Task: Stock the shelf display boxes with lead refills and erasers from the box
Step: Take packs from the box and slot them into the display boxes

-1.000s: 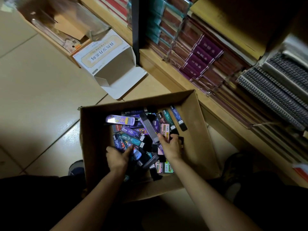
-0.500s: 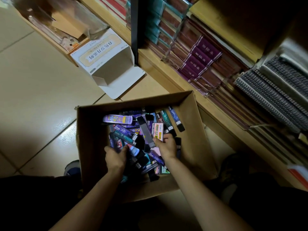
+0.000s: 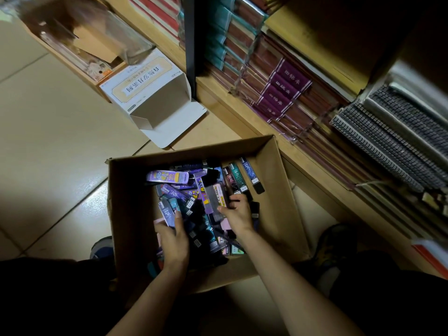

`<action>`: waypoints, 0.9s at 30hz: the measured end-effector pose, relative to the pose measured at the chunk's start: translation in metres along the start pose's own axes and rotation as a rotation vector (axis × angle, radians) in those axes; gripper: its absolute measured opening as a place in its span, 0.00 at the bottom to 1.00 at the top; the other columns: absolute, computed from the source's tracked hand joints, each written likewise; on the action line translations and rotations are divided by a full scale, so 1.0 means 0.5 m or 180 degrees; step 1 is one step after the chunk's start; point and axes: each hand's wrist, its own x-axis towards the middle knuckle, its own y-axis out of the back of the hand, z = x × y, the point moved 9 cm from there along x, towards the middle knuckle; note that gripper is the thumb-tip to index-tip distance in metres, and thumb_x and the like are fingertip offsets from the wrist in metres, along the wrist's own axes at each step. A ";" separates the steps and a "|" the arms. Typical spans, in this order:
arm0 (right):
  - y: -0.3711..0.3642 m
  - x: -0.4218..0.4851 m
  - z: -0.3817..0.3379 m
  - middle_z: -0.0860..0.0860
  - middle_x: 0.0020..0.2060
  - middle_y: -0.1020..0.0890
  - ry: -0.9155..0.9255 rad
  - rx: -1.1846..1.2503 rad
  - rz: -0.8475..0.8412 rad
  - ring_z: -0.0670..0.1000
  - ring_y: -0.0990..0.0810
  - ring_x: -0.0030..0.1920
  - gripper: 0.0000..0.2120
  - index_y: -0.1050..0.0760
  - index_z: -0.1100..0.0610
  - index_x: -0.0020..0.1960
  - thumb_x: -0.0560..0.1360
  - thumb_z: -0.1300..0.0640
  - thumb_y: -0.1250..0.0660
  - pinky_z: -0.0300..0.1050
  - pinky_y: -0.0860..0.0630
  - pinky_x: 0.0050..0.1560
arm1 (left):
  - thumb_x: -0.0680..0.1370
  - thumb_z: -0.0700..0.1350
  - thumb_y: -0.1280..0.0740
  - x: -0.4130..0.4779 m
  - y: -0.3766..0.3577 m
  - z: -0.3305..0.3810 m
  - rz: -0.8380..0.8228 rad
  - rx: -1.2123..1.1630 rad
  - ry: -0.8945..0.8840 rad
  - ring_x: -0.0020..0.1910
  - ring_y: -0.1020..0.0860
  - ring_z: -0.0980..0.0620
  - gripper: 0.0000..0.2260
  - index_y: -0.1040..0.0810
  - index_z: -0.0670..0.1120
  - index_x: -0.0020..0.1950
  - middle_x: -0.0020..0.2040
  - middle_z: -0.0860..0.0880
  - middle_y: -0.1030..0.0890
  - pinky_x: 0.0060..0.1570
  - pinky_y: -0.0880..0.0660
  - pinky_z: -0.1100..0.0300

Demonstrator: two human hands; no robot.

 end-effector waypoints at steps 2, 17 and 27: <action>0.007 -0.003 0.005 0.62 0.55 0.22 -0.0033 -0.0048 -0.0070 0.57 0.22 0.51 0.19 0.32 0.62 0.60 0.72 0.69 0.31 0.39 0.25 0.41 | 0.82 0.48 0.45 -0.001 -0.009 0.004 -0.0110 0.0017 -0.0019 0.42 0.29 0.49 0.11 0.39 0.40 0.52 0.41 0.43 0.29 0.44 0.34 0.58; 0.075 -0.090 -0.089 0.60 0.57 0.20 -0.0038 0.1286 -0.0573 0.57 0.19 0.53 0.22 0.31 0.62 0.65 0.73 0.70 0.34 0.50 0.21 0.51 | 0.83 0.41 0.44 -0.051 -0.145 0.103 -0.1586 -0.1069 0.0349 0.41 0.23 0.47 0.10 0.41 0.52 0.60 0.47 0.45 0.23 0.29 0.23 0.57; 0.128 -0.217 -0.252 0.54 0.49 0.17 0.0757 0.1066 -0.0768 0.49 0.18 0.44 0.13 0.25 0.54 0.52 0.74 0.70 0.35 0.40 0.22 0.43 | 0.74 0.37 0.31 -0.127 -0.136 0.298 -0.1957 -0.1253 -0.0429 0.47 0.20 0.50 0.22 0.37 0.43 0.64 0.53 0.42 0.22 0.49 0.21 0.53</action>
